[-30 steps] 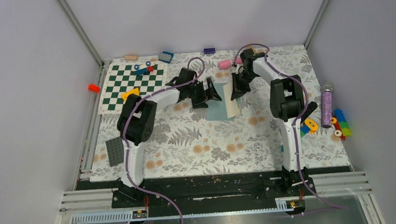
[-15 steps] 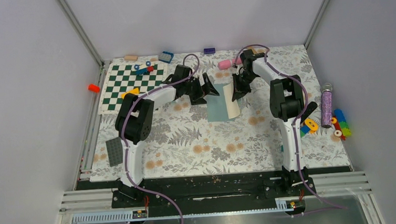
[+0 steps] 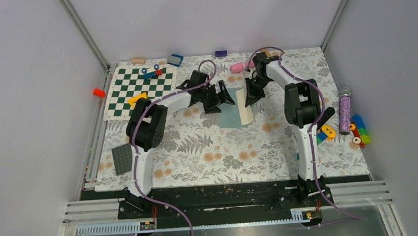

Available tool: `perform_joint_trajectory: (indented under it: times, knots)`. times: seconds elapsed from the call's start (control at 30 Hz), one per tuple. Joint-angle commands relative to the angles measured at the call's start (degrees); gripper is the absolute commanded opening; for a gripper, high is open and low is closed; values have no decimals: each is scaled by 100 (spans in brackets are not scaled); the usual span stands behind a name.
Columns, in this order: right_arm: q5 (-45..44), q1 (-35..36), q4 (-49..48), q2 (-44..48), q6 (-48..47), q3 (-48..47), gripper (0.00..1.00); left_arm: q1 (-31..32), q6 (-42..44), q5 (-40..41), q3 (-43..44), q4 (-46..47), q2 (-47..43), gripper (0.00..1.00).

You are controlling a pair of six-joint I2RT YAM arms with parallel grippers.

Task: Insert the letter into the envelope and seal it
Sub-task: Place the letter in the envelope.

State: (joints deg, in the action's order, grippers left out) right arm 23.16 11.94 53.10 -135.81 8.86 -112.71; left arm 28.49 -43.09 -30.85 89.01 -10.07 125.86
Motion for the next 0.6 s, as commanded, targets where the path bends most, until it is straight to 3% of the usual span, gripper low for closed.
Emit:
perform_joint_trajectory:
  times: [0.0, 0.57]
  knots:
    - [-148, 70, 79, 290, 63, -11, 0, 41, 215, 665, 142, -393, 266, 99]
    - [-728, 73, -208, 579, 316, 326, 0, 78, 187, 789, 3, -441, 287, 99]
